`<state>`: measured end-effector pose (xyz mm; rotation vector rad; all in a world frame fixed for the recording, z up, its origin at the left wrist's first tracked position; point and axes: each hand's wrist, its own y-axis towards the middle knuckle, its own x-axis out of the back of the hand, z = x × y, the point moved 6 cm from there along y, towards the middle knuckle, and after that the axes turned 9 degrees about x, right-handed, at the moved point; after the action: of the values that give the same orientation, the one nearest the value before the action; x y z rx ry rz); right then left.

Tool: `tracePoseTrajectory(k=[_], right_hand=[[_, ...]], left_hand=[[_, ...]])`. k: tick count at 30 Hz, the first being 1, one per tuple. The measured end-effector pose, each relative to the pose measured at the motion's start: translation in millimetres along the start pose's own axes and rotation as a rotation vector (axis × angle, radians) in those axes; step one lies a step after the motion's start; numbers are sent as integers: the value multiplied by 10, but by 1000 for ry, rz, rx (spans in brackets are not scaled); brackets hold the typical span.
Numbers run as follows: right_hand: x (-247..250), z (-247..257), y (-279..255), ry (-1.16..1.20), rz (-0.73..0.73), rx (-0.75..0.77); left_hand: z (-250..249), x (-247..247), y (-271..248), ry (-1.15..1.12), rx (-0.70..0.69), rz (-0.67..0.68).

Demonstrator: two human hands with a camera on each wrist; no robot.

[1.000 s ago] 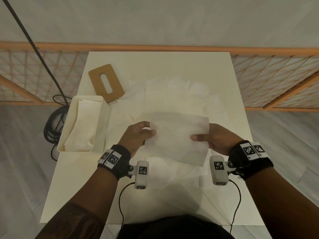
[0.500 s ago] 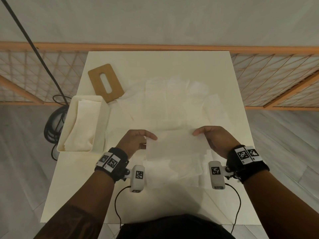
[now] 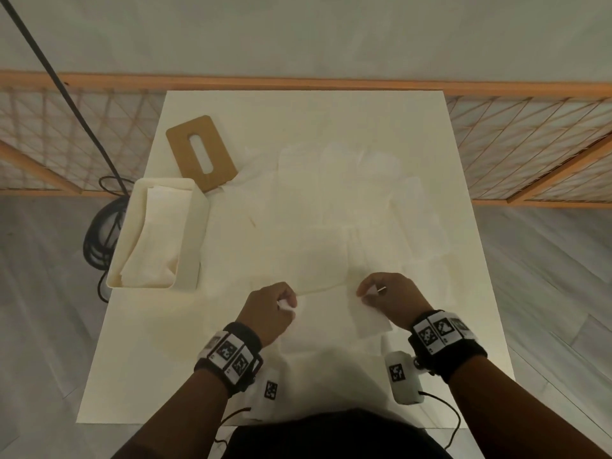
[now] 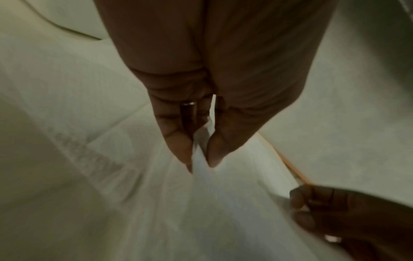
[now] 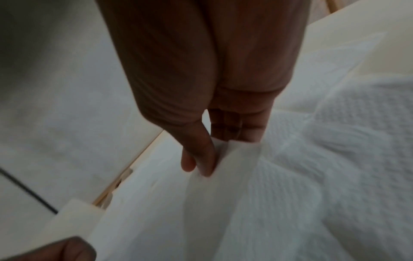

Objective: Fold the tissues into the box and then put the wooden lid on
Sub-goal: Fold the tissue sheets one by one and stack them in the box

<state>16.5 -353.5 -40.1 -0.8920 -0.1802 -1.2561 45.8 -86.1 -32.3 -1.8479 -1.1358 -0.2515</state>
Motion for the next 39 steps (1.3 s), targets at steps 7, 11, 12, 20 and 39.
tracePoseTrajectory(k=[7, 11, 12, 20, 39], right_hand=[[196, 327, 318, -169, -241, 36], [399, 570, 840, -96, -365, -4], [469, 596, 949, -54, -398, -52], [754, 362, 1508, 21, -336, -353], [1305, 1018, 112, 967, 349, 250]], left_hand=[[5, -152, 28, 289, -89, -43], [-85, -203, 39, 330, -158, -9], [-107, -202, 42, 334, -168, -7], [-223, 83, 194, 194, -177, -164], [-1197, 567, 271, -800, -143, 257]])
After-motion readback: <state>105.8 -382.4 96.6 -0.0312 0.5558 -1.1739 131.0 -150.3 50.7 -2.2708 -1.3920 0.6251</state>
